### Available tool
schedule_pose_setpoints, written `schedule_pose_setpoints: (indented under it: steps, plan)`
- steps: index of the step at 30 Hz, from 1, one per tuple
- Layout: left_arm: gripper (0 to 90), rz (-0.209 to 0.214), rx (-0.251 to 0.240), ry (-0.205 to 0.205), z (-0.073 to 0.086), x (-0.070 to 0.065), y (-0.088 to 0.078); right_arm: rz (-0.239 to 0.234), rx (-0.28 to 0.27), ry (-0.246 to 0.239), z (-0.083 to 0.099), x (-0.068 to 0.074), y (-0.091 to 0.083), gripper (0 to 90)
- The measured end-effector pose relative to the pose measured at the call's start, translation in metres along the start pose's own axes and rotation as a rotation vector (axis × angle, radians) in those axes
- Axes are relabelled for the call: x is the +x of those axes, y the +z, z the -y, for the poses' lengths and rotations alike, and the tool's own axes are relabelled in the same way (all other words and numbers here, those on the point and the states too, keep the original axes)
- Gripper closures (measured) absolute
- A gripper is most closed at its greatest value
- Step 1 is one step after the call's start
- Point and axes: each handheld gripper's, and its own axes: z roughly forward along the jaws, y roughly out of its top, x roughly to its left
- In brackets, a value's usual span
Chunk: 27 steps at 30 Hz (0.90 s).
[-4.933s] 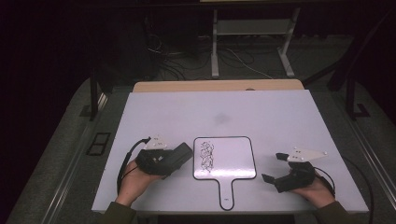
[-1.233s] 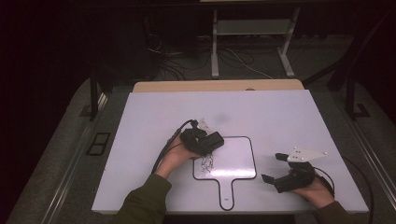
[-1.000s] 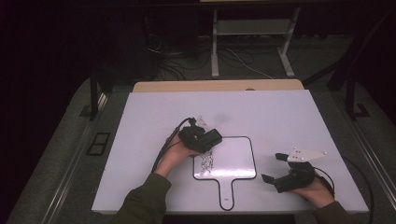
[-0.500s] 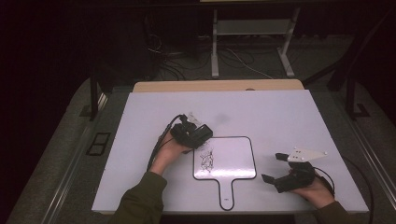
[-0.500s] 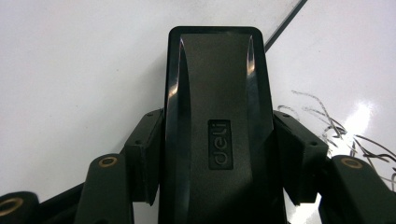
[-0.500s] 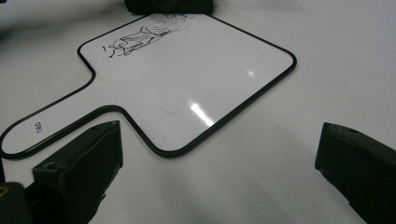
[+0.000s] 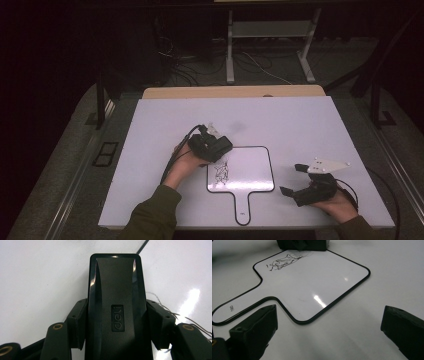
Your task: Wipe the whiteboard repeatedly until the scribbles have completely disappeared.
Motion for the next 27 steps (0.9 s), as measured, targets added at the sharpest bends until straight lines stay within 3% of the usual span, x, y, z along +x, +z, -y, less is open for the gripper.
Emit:
schedule_pose_setpoints:
  steps: [10,14,18,21,24,27]
  plan:
    - [39.5,-0.028,0.004,-0.013,0.000,0.013,0.000,0.001,-0.005,0.004,0.000,0.000,-0.001,0.0]
    - [39.5,-0.033,0.013,0.007,-0.001,0.007,0.000,0.000,-0.005,0.001,0.000,0.000,-0.001,0.0]
    - [39.5,-0.006,0.026,0.022,-0.001,0.001,-0.001,0.000,-0.004,0.000,0.000,0.000,-0.001,0.0]
    - [39.5,0.000,0.026,0.013,-0.001,-0.001,-0.001,0.002,-0.005,0.001,0.000,0.000,-0.001,0.0]
    - [39.5,-0.006,0.019,-0.006,0.000,0.006,0.000,0.002,-0.004,0.002,0.000,0.000,-0.001,0.0]
    - [39.5,-0.047,0.014,-0.011,0.001,0.012,0.000,0.001,-0.005,0.001,0.000,0.000,-0.002,0.0]
